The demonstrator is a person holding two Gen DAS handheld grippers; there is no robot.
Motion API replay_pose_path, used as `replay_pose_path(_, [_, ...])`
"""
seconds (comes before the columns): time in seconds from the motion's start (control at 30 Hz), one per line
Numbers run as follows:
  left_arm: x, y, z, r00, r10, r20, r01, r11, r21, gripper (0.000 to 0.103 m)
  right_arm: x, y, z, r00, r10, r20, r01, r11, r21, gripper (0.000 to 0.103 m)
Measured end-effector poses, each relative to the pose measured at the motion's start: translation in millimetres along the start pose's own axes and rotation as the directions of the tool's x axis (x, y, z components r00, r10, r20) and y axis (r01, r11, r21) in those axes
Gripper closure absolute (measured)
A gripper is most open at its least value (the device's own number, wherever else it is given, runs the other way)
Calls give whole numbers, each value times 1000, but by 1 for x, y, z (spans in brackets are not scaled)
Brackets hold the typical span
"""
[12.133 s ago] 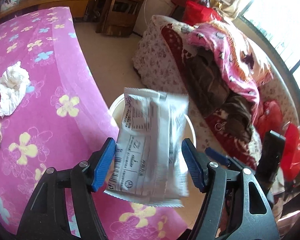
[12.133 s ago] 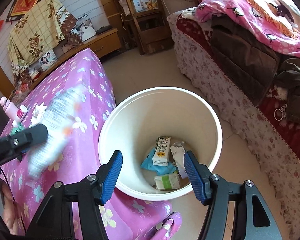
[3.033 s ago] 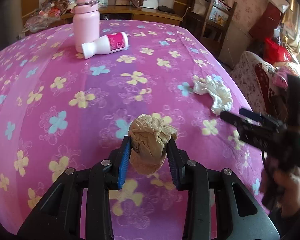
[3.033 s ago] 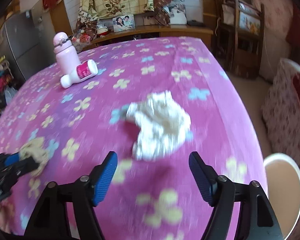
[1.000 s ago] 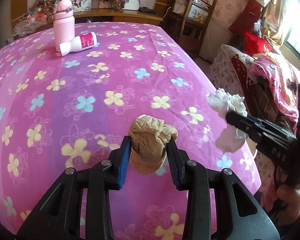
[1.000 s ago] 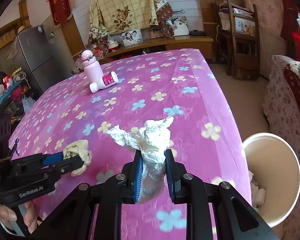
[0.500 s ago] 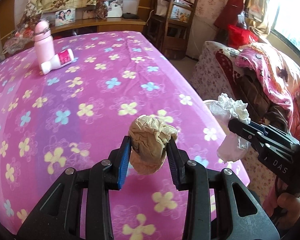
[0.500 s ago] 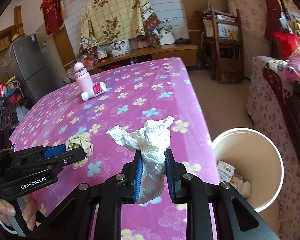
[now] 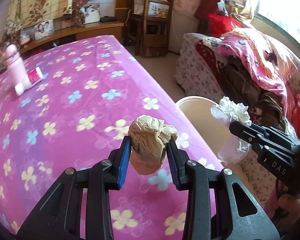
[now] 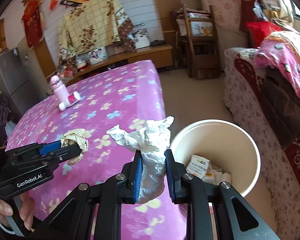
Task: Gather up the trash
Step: 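Carry both tissues over the bin and open both tools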
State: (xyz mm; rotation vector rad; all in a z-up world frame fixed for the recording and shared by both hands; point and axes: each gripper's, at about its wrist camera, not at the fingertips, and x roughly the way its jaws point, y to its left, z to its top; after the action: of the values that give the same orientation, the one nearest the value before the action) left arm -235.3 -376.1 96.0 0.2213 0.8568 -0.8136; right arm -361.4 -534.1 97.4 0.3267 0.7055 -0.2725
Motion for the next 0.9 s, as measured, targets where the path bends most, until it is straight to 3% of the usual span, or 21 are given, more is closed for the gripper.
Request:
replay_pose_path(0.33, [28, -39, 13, 999, -33, -19, 34, 998, 61, 70, -2, -53, -6, 998, -60, -17, 61, 994, 91, 82])
replay_pose_path(0.9, [72, -89, 24, 992, -107, -72, 114, 988, 104, 70, 20, -103, -19, 990, -119, -77, 131, 977, 166, 82])
